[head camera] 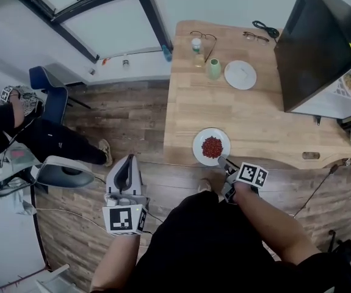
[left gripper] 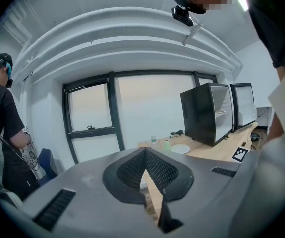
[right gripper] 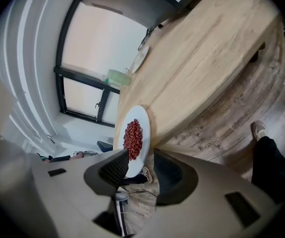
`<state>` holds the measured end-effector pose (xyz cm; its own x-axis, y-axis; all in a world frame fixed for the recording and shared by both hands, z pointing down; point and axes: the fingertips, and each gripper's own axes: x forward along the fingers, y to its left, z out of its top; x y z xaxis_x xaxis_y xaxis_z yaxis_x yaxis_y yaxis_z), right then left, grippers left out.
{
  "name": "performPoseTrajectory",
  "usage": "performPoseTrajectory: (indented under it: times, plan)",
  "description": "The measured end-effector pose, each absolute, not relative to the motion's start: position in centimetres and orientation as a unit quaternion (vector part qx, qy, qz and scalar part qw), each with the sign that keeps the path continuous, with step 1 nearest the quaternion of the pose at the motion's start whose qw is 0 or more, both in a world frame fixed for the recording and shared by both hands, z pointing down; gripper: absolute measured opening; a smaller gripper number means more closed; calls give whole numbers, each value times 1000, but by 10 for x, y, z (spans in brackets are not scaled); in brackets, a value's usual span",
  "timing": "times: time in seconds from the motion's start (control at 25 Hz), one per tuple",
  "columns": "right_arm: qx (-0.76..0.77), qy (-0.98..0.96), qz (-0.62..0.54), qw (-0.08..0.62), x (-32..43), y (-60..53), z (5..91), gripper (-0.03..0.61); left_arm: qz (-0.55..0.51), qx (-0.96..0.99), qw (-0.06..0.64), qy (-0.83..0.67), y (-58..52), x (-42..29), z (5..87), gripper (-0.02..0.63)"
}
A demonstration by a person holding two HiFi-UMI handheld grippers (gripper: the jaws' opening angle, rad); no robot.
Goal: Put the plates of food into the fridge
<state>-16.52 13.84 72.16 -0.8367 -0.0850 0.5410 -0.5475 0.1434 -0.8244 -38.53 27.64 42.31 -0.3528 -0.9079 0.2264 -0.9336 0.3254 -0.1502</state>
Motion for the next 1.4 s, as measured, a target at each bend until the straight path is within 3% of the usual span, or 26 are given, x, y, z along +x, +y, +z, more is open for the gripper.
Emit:
performPoseTrajectory:
  times: [0.16,0.4,0.52,1.0,1.4]
  plan:
    - [222,-708,647,175,-168,141,733,169,135,570,54,-809,276,-383,423,3]
    - [195,-702,668,151,-169,142,726,53,130,581,71,-800,267,-378,438,3]
    - [178,-706,673,131,-165,146,710,34,125,592,75,-793,257,-368,442,3]
    - [187,-722,666,30,-104,76,647,34,94,657,54,-746,159,-314,430,3]
    - [247,-728,638,-46,-12,-7,597,34,69,717,12,-693,54,-249,393,3]
